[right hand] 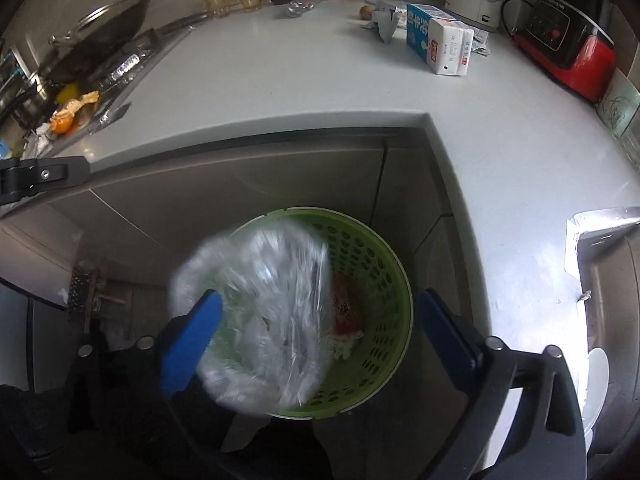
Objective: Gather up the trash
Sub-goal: 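Lower the clear plastic bag into the green basket and open right tool, then grasp the foil-filled milk pouch with left tool while right tool grasps the milk carton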
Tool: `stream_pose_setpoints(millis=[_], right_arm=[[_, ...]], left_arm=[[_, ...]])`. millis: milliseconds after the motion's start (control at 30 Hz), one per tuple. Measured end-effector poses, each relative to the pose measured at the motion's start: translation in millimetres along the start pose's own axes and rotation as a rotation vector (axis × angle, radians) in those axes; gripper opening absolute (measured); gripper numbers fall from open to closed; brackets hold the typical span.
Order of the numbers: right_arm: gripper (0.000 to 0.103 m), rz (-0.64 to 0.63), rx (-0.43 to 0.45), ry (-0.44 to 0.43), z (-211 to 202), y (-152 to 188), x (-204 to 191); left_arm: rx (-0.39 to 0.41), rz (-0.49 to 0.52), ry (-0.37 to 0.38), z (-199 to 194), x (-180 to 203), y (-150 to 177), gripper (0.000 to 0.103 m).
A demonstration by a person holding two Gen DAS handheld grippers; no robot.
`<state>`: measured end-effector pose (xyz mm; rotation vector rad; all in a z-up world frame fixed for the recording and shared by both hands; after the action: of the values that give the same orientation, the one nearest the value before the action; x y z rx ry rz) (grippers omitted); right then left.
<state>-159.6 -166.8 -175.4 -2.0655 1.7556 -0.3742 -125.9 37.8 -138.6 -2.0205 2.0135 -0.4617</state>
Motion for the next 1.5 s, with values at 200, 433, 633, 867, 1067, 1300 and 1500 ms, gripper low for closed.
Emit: stream_pose_setpoints(millis=[200,433,633,867,1067,1300,1500], right_arm=[[0.101,-0.015,0.024,-0.001,-11,-7,-1],[0.101,0.017,0.054,0.001,-25,-11,7],[0.101,0.051,0.090,0.007,-40,-21,17],[0.101,0.101,0.150,0.041,-45,-57,30],[0.101,0.163,0.190,0.081,-38,-99,48],[0.101,0.174,0.227,0.152,-13,-156,78],[0.101,0.130,0.227,0.178,25,-197,101]], left_arm=[[0.006,-0.008,-0.003,-3,0,1,0.091],[0.011,-0.003,0.009,-4,6,-4,0.091],[0.016,0.013,0.064,-5,17,-17,0.092],[0.036,0.066,0.091,5,25,-57,0.093],[0.039,0.112,0.113,27,28,-112,0.093],[0.050,0.240,0.173,46,63,-164,0.093],[0.030,0.262,0.254,65,94,-196,0.093]])
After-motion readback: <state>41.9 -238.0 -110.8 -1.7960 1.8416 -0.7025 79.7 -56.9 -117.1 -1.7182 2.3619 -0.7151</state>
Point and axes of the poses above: each gripper's, at about its wrist camera, not at the fingertips, and z roughly the way its jaws point, x to its right, y to its underside, the point moved 2 cm from there along z, roughly the way its jaws point
